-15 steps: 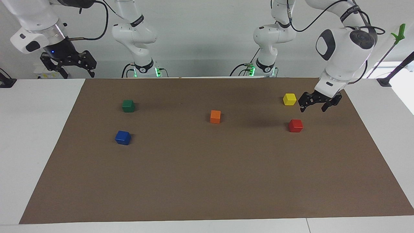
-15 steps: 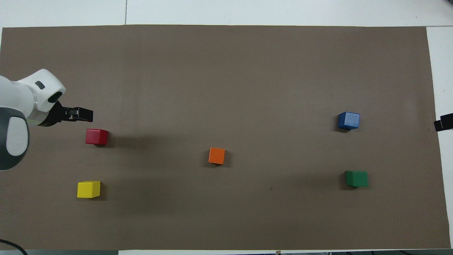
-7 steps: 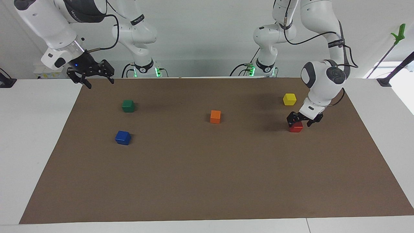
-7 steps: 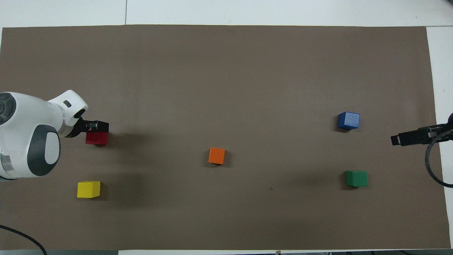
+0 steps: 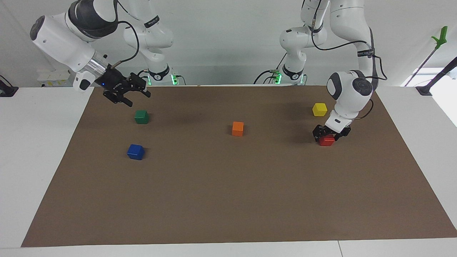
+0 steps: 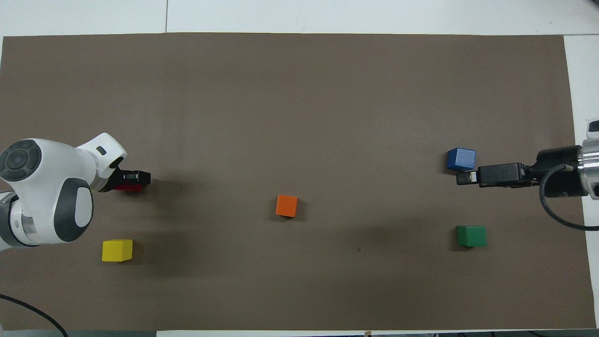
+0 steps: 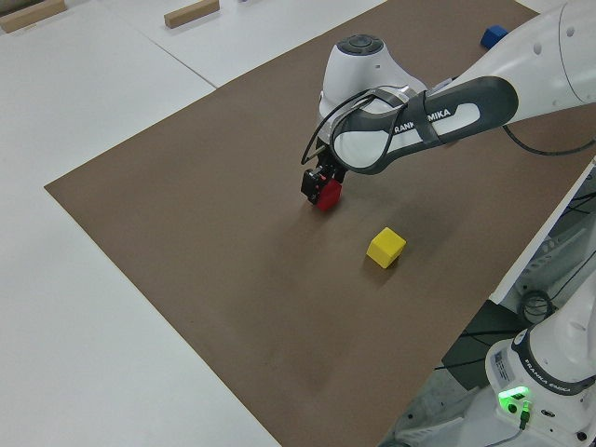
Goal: Transfer red block to right arm and stack on blue block
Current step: 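Grasp the red cube with the left gripper, then lift the red cube with the left gripper while the right gripper approaches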
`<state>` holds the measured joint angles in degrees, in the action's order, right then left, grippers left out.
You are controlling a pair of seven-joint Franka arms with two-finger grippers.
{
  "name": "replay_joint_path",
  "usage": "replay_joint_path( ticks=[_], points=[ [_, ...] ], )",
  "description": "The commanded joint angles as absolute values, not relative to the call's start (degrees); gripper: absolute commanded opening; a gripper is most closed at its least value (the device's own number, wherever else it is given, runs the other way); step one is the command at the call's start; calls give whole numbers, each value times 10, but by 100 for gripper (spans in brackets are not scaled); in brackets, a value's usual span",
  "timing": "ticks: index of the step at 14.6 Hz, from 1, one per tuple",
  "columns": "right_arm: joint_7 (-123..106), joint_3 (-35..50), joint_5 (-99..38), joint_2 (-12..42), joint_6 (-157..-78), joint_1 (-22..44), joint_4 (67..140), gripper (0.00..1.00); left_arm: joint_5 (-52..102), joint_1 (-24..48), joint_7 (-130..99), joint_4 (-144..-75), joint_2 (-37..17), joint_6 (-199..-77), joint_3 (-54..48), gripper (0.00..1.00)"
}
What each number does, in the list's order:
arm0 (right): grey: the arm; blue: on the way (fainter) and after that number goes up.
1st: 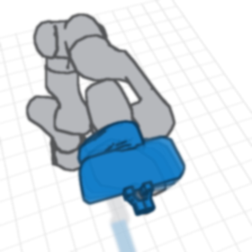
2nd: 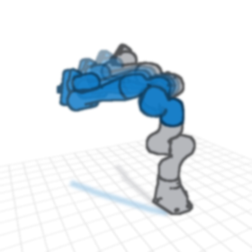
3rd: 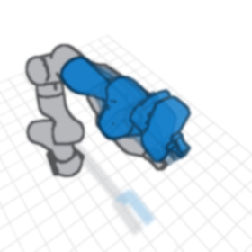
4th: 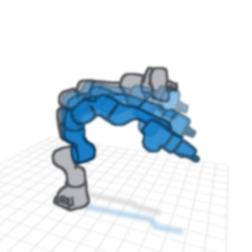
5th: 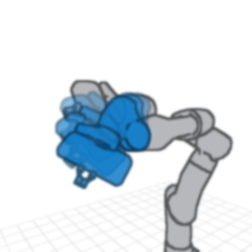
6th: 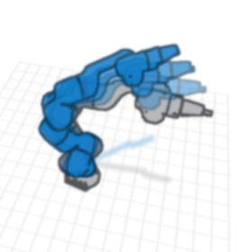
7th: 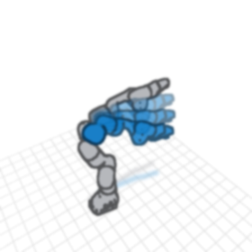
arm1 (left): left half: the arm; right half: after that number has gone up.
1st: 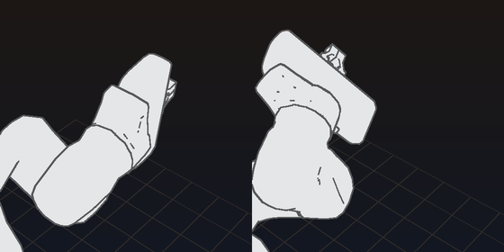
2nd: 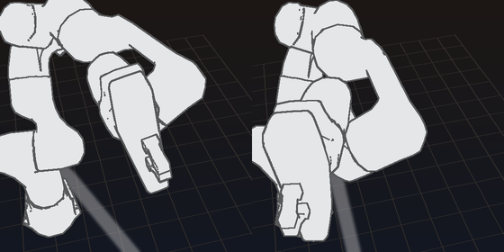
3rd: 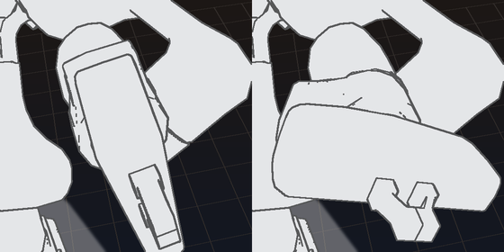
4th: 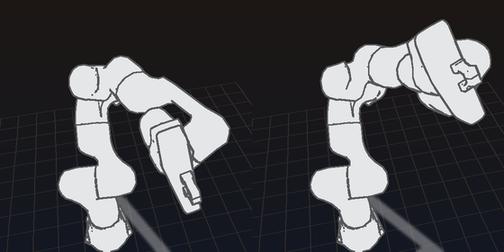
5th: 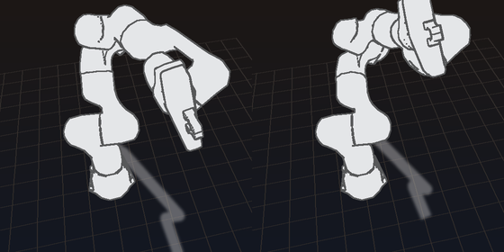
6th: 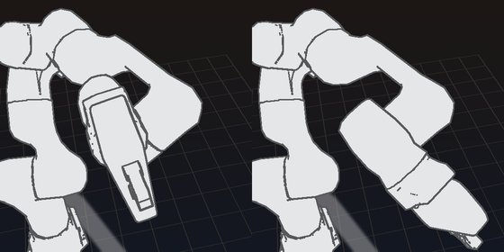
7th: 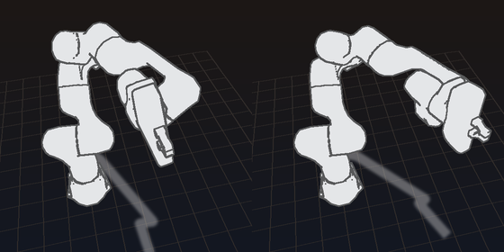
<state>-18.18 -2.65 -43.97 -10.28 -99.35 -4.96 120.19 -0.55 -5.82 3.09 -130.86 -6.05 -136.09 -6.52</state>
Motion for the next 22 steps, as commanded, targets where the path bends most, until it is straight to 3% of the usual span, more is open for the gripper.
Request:
replay_joint_path(
  ticks=[1, 5, 8, 12, 16, 19, 22],
  points=[
    [-302, -24, -575, -112, -986, -79, 1271, 100, -4, -56, 14, -1258, -55, -1249, -69, 0],
    [-354, -24, -685, -109, -919, -74, 1306, 100, 55, 4, -142, -1080, -57, -1030, -73, 0],
    [-424, -23, -774, -74, -857, -70, 1335, 100, 173, 39, -332, -1007, -38, -968, -77, 0],
    [-490, -20, -910, -67, -783, -31, 1398, 100, 307, 52, -636, -988, -16, -983, -123, 0],
    [-566, -20, -1034, -54, -737, 41, 1448, 100, 450, 54, -914, -1001, -3, -1083, -150, 0],
    [-660, -20, -1104, 0, -685, 100, 1461, 100, 491, 67, -955, -1020, 5, -1099, -175, 0],
    [-689, -20, -1175, 38, -651, 161, 1458, 100, 504, 160, -976, -1090, 49, -1161, -175, 0]
  ],
)
